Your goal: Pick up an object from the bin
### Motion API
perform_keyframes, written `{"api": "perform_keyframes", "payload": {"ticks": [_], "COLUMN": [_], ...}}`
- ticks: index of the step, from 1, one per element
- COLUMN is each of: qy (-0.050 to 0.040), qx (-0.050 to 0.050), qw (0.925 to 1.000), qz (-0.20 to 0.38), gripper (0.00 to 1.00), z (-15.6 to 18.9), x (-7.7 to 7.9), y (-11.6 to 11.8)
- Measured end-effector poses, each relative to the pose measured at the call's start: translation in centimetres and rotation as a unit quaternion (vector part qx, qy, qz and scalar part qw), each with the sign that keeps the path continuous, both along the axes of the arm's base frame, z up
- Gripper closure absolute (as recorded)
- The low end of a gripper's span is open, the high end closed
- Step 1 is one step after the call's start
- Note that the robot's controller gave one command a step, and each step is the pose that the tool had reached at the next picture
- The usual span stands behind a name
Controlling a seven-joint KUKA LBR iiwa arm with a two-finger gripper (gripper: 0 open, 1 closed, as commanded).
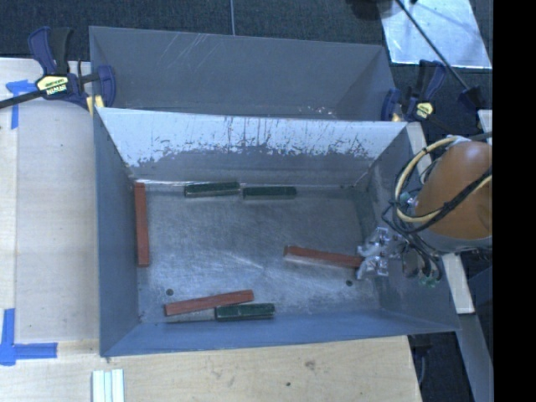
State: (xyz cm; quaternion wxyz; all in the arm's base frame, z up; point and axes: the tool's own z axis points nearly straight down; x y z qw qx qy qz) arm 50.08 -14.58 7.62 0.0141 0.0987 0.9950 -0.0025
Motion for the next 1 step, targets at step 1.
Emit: {"api": "perform_keyframes", "payload": {"ticks": [1], "qy": [0.0099], "qx": [0.003], "qw": [0.9998], "qz": [0.017], "gripper": [1.0], "z": [15.7], "x": [0.61], "y": [3.43]}}
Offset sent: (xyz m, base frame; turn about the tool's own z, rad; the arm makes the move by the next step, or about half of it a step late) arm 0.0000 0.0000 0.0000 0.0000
